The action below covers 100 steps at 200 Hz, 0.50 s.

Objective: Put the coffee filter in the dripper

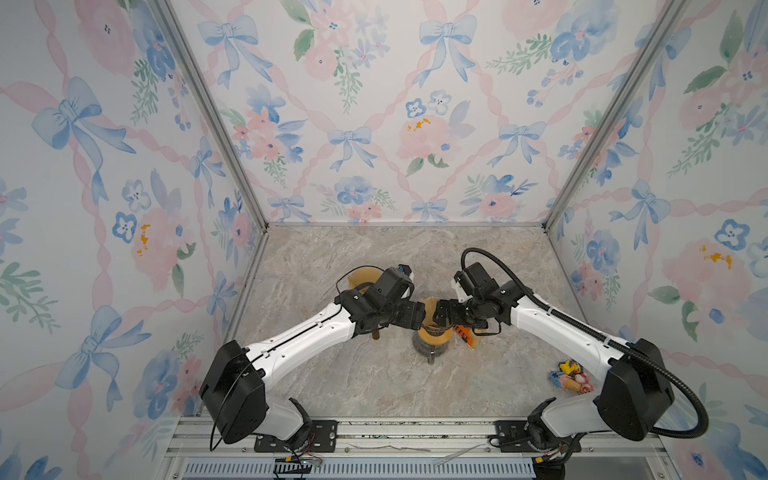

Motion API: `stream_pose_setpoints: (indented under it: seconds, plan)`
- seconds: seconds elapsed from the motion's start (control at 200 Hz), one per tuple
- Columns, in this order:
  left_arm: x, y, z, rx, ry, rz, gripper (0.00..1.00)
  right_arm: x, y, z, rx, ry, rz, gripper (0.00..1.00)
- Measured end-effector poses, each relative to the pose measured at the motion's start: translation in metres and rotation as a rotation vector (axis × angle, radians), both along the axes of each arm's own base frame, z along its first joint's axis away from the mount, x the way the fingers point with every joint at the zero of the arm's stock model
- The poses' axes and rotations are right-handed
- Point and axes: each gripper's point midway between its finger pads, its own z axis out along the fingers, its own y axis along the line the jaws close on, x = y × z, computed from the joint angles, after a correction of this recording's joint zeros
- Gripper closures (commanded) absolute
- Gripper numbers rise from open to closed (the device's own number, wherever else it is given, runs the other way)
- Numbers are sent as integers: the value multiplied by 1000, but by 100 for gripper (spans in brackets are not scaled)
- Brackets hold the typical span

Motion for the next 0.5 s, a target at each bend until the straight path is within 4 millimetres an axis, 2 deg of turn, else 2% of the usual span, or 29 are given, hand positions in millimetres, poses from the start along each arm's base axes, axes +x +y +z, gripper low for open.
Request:
stream_pose_setpoints:
  seconds: [0.5]
  plan:
    - [0,0,0,-1,1,3,13,-2,-2,-5,-6,11,-4,2]
